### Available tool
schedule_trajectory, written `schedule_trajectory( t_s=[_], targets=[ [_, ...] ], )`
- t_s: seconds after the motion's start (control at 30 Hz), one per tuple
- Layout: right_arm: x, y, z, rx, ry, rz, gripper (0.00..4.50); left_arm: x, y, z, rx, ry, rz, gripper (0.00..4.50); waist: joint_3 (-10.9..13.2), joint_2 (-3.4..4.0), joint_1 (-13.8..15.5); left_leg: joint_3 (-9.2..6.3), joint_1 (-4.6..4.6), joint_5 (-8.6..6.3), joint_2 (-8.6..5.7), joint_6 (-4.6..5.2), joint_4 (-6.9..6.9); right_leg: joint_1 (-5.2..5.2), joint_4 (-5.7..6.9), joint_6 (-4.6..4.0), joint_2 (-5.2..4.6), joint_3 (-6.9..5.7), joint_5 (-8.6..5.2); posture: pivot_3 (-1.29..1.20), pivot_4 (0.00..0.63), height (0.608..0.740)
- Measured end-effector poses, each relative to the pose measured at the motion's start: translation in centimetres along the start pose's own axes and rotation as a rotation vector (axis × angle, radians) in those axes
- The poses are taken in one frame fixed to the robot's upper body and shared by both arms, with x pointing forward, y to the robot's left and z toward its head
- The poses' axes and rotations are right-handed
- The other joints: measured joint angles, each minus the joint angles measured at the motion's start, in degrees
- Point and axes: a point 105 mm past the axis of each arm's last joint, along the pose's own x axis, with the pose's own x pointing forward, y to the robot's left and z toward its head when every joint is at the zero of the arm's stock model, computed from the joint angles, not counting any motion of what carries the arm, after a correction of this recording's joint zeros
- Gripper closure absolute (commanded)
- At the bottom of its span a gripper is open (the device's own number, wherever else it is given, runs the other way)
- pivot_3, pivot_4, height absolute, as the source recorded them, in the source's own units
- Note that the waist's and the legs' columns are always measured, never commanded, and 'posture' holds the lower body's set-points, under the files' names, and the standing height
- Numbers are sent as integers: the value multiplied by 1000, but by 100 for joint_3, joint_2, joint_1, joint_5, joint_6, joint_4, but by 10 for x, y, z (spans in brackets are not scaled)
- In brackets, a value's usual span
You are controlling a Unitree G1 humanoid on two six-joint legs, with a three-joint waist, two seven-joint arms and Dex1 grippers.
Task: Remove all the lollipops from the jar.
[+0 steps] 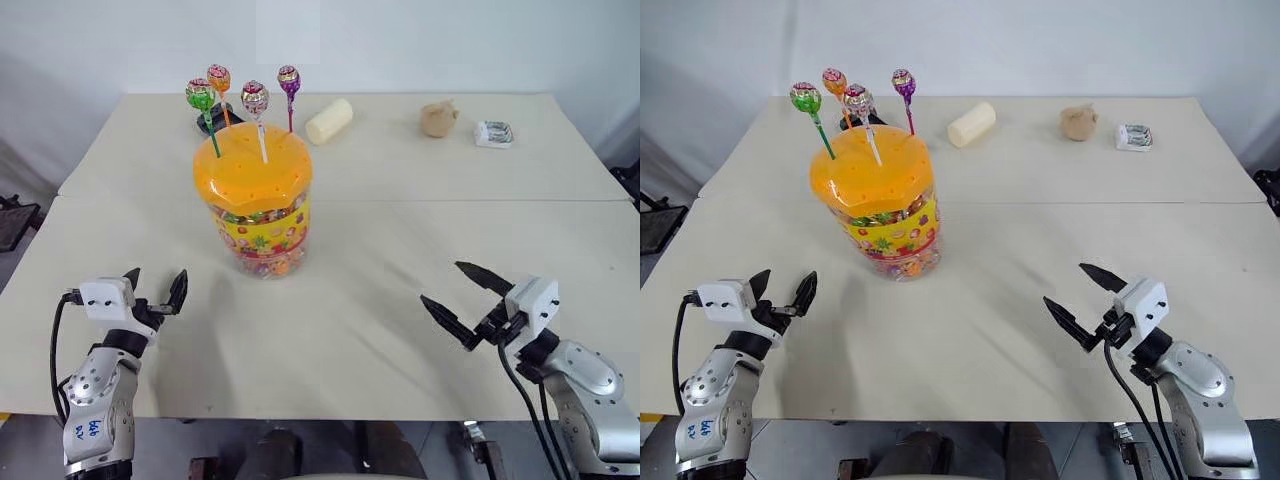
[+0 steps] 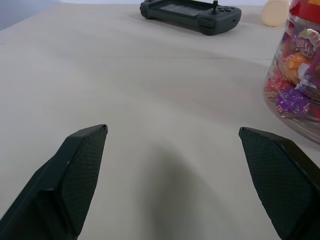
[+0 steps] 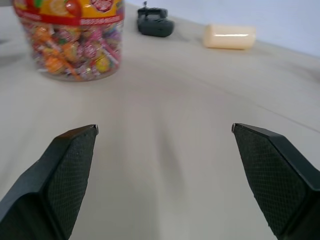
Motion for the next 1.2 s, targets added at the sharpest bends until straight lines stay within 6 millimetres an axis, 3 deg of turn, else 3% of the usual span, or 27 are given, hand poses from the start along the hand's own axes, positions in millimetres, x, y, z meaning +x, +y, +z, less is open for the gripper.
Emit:
schedule_trajectory(
  t_s=[0.17,0.37,0.5,0.57,0.67,0.77,0.83,1.03,1.17,1.2],
  targets=[
    [0,11,10,22,-27,178,0,-9,4,9,29,-14,-102,26,1,0,-19,2,0,0,7,0,-2,-1,-2,0,3,1,0,0,150,740],
    [4,-11,77,89,-332,221,0,-28,39,66,-89,-137,-311,26,5,-1,-19,-4,-2,-2,17,-4,-1,1,-4,-6,5,-8,-1,0,150,740],
    [0,-17,124,72,-468,265,0,-41,63,117,-190,-217,-466,26,9,5,-8,-9,-2,-8,14,3,-6,2,-9,-9,3,-13,-2,0,150,740],
    [1,-12,135,59,-507,288,0,-46,72,126,-250,-227,-527,26,9,8,-20,-7,-1,-11,13,4,-10,1,-9,-12,3,-13,-4,0,150,740],
    [3,-10,143,39,-563,286,0,-40,74,123,-291,-226,-574,26,10,7,-10,-6,-2,-11,7,4,-3,1,-7,-12,0,-13,-4,0,150,740],
    [4,-9,146,3,-561,279,0,-20,58,130,-284,-255,-655,26,9,-3,24,-19,-8,-11,3,4,7,2,-4,-11,-4,-23,-3,0,150,740],
    [4,-9,145,-23,-533,286,0,6,28,147,-244,-303,-766,26,8,-8,90,-33,-11,-6,-10,5,13,5,-2,-9,-10,-35,0,0,150,740],
    [5,-3,144,-28,-492,361,0,56,-55,176,-161,-343,-1024,26,7,-8,-24,-25,-17,-7,-8,6,12,-4,13,-8,-8,-28,4,0,150,740],
    [13,4,150,0,-484,432,0,69,-84,190,-149,-360,-1118,26,8,-9,-213,-15,-18,-7,3,5,4,-13,12,-7,0,-21,4,0,150,740],
    [14,4,152,2,-484,442,0,70,-87,193,-152,-356,-1136,201,8,-8,-226,-17,-19,-7,4,5,3,-14,11,-7,1,-23,4,0,150,740]
  ],
)
